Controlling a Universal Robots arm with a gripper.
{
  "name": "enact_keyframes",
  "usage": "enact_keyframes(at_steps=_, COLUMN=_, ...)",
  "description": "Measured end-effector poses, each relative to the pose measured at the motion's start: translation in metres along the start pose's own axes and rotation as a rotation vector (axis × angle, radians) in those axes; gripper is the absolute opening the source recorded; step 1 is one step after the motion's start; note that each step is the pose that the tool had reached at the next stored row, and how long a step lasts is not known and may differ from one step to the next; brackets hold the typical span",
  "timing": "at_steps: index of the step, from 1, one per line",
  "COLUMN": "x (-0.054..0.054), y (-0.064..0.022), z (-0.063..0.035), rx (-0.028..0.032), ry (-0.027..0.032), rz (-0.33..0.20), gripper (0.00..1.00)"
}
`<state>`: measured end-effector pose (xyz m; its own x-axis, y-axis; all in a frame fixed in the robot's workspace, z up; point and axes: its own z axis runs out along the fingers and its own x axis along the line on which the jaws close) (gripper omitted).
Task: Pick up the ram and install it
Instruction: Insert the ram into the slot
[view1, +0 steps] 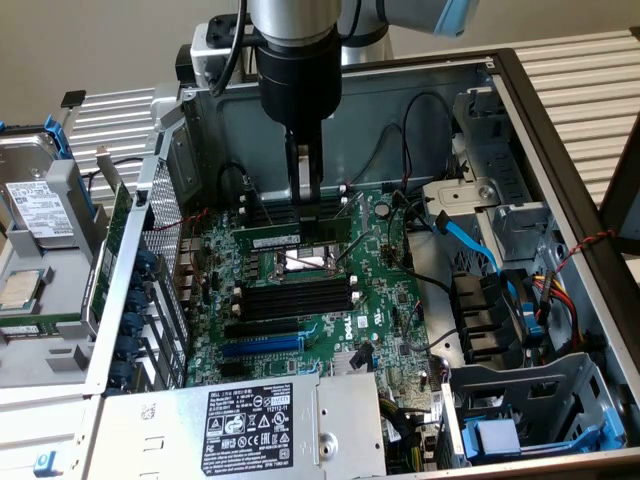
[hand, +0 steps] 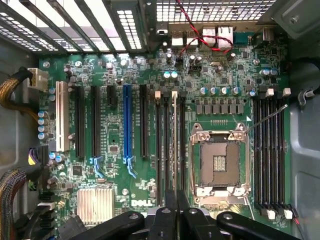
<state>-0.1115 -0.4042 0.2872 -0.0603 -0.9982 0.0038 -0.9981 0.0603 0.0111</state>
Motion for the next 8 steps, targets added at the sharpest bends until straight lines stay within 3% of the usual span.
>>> enact_keyframes(at_steps=8, x=0.0013, y=0.0003, z=0.0053, rx=-0.0004, ry=0.0005, rz=0.0, gripper=0.12)
